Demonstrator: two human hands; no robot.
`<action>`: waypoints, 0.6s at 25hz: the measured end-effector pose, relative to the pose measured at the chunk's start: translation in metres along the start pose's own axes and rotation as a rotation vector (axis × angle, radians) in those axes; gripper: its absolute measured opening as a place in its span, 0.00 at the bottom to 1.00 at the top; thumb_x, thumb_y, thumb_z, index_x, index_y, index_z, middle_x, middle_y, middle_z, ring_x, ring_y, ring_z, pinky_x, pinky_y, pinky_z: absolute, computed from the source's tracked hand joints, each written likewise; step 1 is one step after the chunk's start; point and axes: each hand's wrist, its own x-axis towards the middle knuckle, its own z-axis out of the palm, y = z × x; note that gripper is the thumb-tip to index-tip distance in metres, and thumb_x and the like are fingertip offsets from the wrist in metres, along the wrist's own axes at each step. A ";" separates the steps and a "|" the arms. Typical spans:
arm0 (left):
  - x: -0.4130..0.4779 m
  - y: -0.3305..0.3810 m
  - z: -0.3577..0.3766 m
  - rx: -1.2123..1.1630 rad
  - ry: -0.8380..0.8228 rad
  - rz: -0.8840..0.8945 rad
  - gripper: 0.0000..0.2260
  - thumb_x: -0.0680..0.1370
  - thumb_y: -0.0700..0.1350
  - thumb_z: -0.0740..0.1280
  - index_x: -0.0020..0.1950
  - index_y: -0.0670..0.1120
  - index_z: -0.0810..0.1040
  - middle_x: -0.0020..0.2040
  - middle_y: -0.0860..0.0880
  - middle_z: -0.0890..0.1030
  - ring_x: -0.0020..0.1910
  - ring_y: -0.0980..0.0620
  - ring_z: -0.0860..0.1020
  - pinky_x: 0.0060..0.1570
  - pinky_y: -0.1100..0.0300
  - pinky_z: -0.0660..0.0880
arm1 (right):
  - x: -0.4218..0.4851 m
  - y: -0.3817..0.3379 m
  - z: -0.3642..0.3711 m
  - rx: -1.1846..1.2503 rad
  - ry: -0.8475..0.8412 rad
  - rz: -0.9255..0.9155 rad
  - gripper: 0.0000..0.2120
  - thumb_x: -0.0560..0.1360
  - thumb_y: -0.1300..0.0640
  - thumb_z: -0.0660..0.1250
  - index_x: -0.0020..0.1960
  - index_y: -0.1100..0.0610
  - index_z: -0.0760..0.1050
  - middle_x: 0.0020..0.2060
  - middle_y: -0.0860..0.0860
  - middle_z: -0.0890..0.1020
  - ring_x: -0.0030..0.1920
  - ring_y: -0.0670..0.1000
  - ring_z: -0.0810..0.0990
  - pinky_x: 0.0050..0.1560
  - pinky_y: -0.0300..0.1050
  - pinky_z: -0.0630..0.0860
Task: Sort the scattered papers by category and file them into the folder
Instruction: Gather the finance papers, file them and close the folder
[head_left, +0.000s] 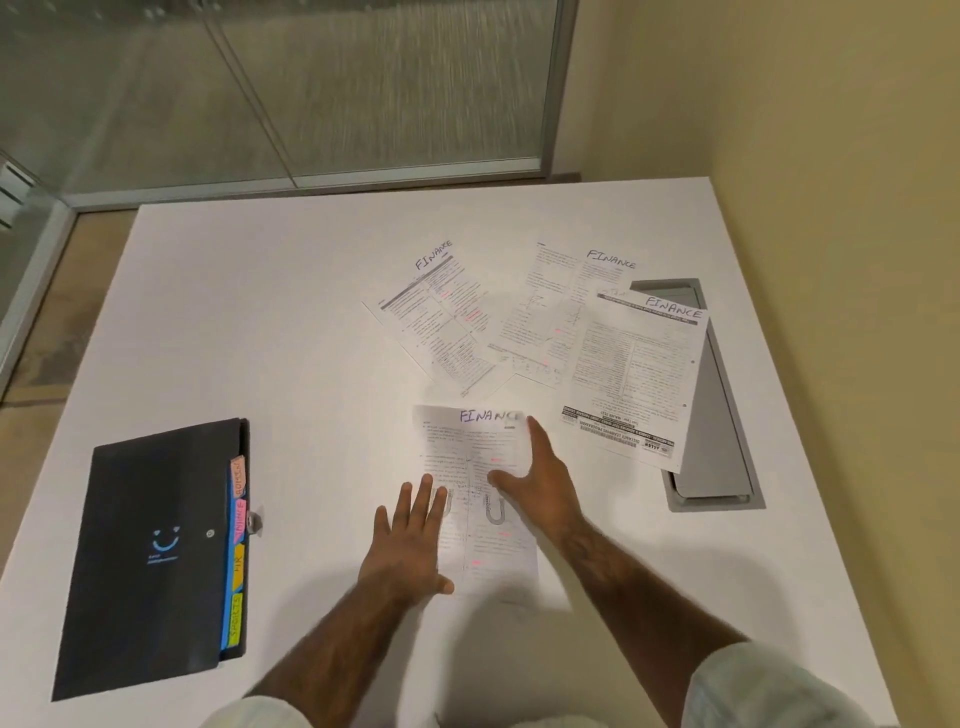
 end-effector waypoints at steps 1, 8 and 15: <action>-0.001 0.000 0.000 -0.009 0.002 0.006 0.59 0.71 0.67 0.71 0.76 0.48 0.26 0.76 0.46 0.23 0.76 0.44 0.27 0.77 0.35 0.43 | -0.007 0.001 0.003 0.123 0.033 0.091 0.40 0.74 0.53 0.74 0.80 0.52 0.57 0.51 0.43 0.81 0.47 0.45 0.82 0.47 0.41 0.78; -0.016 -0.005 -0.030 -0.624 0.377 -0.071 0.50 0.72 0.62 0.75 0.83 0.50 0.48 0.82 0.54 0.52 0.81 0.52 0.55 0.77 0.49 0.59 | -0.037 0.023 0.000 0.258 0.016 0.176 0.09 0.75 0.57 0.64 0.51 0.53 0.82 0.49 0.47 0.87 0.46 0.49 0.85 0.51 0.53 0.84; -0.032 0.007 -0.105 -1.604 -0.100 -0.019 0.26 0.72 0.55 0.78 0.65 0.44 0.81 0.61 0.43 0.84 0.59 0.42 0.84 0.65 0.43 0.75 | -0.026 0.020 -0.077 0.706 -0.125 0.069 0.13 0.79 0.64 0.69 0.62 0.57 0.82 0.56 0.51 0.87 0.58 0.54 0.86 0.63 0.55 0.80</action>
